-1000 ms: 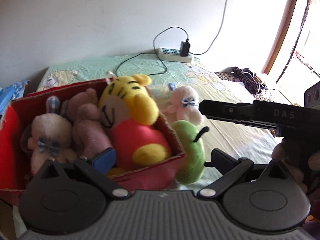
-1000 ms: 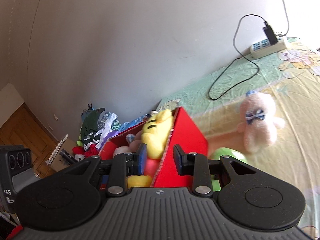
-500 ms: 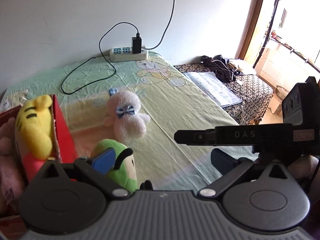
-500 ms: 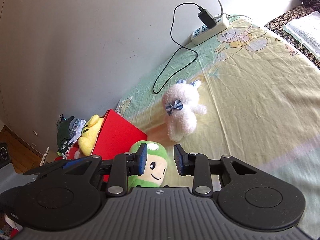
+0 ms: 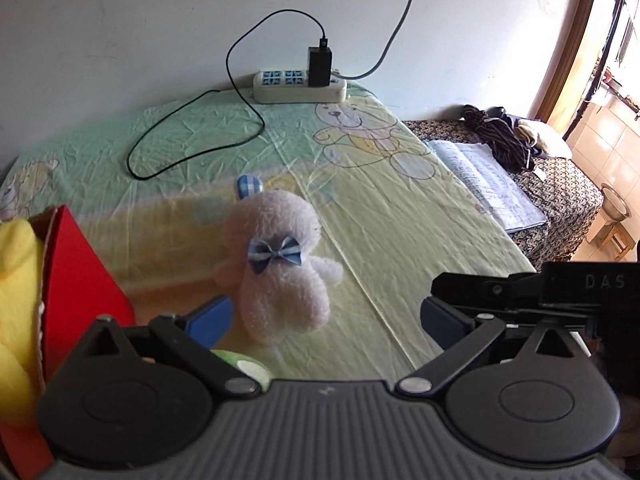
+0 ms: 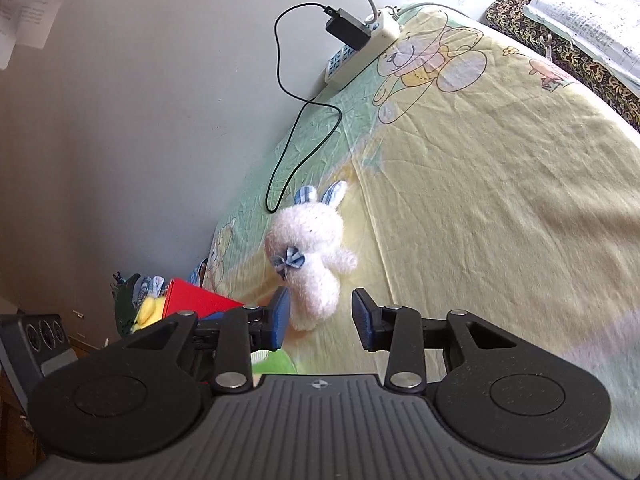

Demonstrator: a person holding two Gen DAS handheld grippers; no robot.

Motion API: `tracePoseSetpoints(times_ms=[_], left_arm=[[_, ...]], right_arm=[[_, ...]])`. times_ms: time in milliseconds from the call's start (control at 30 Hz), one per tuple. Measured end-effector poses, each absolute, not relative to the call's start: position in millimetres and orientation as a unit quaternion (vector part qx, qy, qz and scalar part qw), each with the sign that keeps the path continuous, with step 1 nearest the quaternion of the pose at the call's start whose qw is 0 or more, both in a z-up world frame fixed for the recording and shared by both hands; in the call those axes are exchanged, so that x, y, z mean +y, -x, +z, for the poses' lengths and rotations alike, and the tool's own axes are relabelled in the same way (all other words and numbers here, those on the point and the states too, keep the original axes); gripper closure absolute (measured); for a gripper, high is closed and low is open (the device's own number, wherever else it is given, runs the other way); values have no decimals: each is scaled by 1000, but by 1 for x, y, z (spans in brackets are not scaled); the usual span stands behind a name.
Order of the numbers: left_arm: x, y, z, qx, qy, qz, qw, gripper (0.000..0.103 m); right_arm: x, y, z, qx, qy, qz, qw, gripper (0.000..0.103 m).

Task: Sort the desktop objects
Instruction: 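Move the right gripper to the white bunny with blue bow, then close the right gripper on the white bunny and lift it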

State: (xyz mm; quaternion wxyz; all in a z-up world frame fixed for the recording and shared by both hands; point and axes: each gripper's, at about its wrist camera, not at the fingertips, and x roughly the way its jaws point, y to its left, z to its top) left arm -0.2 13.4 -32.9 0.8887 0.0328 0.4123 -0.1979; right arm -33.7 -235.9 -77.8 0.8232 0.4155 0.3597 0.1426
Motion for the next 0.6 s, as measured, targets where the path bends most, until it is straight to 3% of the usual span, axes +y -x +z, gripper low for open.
tracePoseSetpoints(times_ms=[233, 600], left_arm=[[13, -37, -46, 447, 1, -180, 876, 3], [9, -75, -66, 494, 26, -166, 853, 22]], right_arm=[[-232, -7, -92, 368, -442, 154, 803, 58], [-224, -54, -120, 391, -461, 172, 778, 54]])
